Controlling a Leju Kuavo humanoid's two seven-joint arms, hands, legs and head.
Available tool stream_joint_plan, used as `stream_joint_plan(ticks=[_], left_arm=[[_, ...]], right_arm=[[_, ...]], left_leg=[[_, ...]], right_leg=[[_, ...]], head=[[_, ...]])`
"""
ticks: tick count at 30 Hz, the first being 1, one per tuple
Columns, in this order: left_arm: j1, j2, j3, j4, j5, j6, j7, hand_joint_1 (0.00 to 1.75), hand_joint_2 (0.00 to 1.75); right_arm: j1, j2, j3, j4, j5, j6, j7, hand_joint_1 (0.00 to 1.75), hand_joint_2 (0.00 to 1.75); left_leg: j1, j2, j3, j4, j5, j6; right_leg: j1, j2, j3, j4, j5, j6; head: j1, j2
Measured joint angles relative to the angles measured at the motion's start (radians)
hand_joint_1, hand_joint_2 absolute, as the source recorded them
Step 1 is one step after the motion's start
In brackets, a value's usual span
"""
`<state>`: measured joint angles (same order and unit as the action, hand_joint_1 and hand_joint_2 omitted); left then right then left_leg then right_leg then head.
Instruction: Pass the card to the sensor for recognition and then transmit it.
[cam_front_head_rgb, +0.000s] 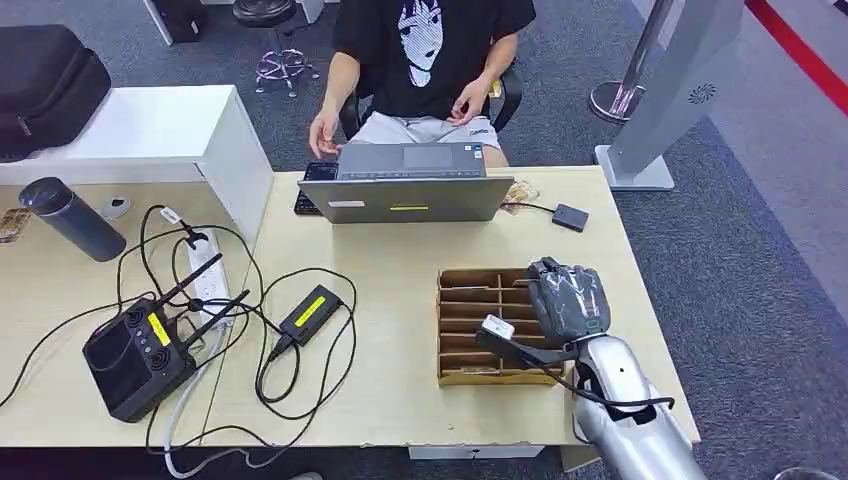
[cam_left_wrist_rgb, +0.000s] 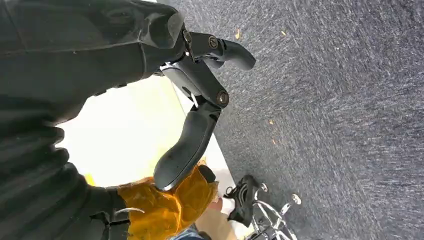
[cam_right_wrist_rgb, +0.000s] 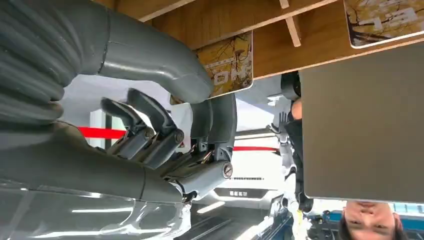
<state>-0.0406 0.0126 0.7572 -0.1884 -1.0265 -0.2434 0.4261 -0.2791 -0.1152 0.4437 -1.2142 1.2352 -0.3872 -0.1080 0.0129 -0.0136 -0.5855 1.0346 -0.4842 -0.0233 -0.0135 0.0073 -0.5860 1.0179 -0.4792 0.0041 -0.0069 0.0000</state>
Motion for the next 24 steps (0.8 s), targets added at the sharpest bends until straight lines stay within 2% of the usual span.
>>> stream_joint_plan(ticks=[4,10,14,24], left_arm=[[0.0,-0.002,0.002,0.0,-0.003,0.0,0.0,0.0,1.75],[0.0,-0.003,0.003,0.0,-0.012,-0.001,0.0,0.0,1.75],[-0.001,-0.003,0.004,0.0,-0.022,-0.002,0.0,0.0,1.75],[-0.001,-0.003,0.004,0.0,-0.024,-0.004,0.0,0.0,1.75]], right_arm=[[0.0,0.0,0.0,0.002,0.001,-0.009,0.0,1.75,1.75],[0.002,0.0,-0.003,-0.023,0.026,-0.09,-0.003,1.75,1.75],[0.003,0.0,-0.007,-0.091,0.05,-0.153,-0.003,1.75,1.75],[0.004,0.0,-0.012,-0.16,0.059,-0.157,-0.001,1.75,1.75]], left_leg=[[0.0,0.0,0.0,0.0,0.0,0.0],[0.0,0.0,0.0,0.0,0.0,0.0],[0.0,0.0,0.0,0.0,0.0,0.0],[0.0,0.0,0.0,0.0,0.0,0.0]], right_leg=[[0.0,0.0,0.0,0.0,0.0,0.0],[0.0,0.0,0.0,0.0,0.0,0.0],[0.0,0.0,0.0,0.0,0.0,0.0],[0.0,0.0,0.0,0.0,0.0,0.0]], head=[[0.0,0.0],[0.0,0.0],[0.0,0.0],[0.0,0.0]])
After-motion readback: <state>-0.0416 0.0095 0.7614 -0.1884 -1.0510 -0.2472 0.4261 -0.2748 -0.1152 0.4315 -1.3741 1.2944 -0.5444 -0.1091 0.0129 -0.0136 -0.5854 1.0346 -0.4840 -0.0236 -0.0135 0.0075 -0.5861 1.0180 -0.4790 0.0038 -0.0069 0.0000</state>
